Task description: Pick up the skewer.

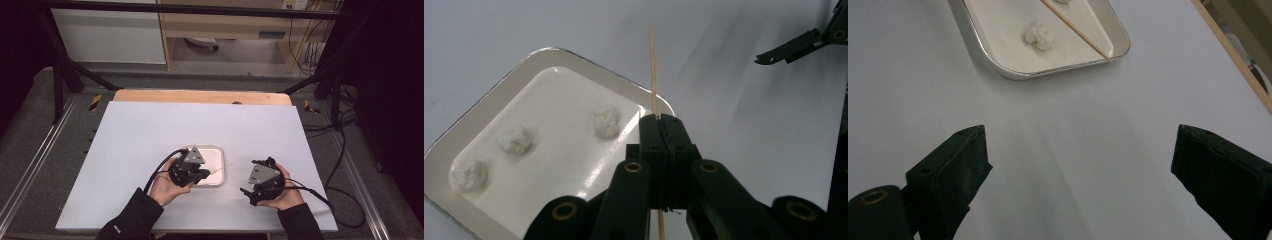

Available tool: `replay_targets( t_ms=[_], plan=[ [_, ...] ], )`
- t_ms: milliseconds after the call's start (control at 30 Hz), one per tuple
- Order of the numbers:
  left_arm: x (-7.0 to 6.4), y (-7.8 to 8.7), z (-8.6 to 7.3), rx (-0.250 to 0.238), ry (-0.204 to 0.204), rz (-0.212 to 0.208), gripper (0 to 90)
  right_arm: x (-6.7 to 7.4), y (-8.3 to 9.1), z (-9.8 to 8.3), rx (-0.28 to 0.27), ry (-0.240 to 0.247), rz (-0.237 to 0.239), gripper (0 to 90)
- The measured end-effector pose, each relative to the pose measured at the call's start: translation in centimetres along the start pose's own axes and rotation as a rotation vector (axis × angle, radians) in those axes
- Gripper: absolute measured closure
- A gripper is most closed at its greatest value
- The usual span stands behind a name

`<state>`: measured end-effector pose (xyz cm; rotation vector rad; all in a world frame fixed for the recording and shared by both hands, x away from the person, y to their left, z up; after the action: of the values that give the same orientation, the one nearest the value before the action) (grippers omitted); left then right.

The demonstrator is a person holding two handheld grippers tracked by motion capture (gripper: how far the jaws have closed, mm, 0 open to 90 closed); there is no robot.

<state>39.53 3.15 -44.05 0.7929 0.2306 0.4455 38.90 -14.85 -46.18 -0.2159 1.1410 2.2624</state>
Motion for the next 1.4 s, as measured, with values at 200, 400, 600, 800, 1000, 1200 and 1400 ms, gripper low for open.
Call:
replay_targets(
  t_ms=[200, 400, 600, 800, 1000, 1200, 1400],
  plan=[
    [-0.7, -0.7, 0.7, 0.028, -0.022, -0.02, 88.7, 0.2, 0.1, 0.1, 0.004, 0.055, -0.007, 11.6],
    [-1.6, -1.4, 1.6, 0.051, -0.054, -0.037, 88.7, 0.4, 0.0, 0.1, 0.01, 0.141, -0.021, 17.9],
    [-2.2, -1.9, 2.0, 0.072, -0.073, -0.049, 88.7, 0.6, 0.0, 0.2, -0.001, 0.207, -0.022, 25.2],
    [-2.9, -2.6, 2.6, 0.088, -0.094, -0.066, 88.7, 0.8, -0.2, 0.2, -0.01, 0.279, -0.02, 33.1],
    [-3.4, -3.1, 3.1, 0.089, -0.111, -0.073, 88.7, 0.8, -0.3, 0.2, -0.005, 0.333, -0.027, 38.9],
    [-3.9, -3.4, 3.7, 0.099, -0.12, -0.085, 88.7, 0.8, -0.1, 0.0, 0.001, 0.389, -0.038, 49.2],
    [-4.2, -3.7, 3.9, 0.107, -0.131, -0.095, 88.7, 0.7, 0.0, -0.1, 0.009, 0.437, -0.042, 56.0]
  ],
)
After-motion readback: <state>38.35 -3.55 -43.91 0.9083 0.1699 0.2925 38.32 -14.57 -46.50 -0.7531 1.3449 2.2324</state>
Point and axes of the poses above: each handheld gripper's, and its own axes: y roughly backward along the jaws, z roughly out of its top, x roughly to its left, the point moved 8 cm from there along -y, roughly forward along the jaws, and after that the axes turned 1 degree about x, right-handed, at the moved point
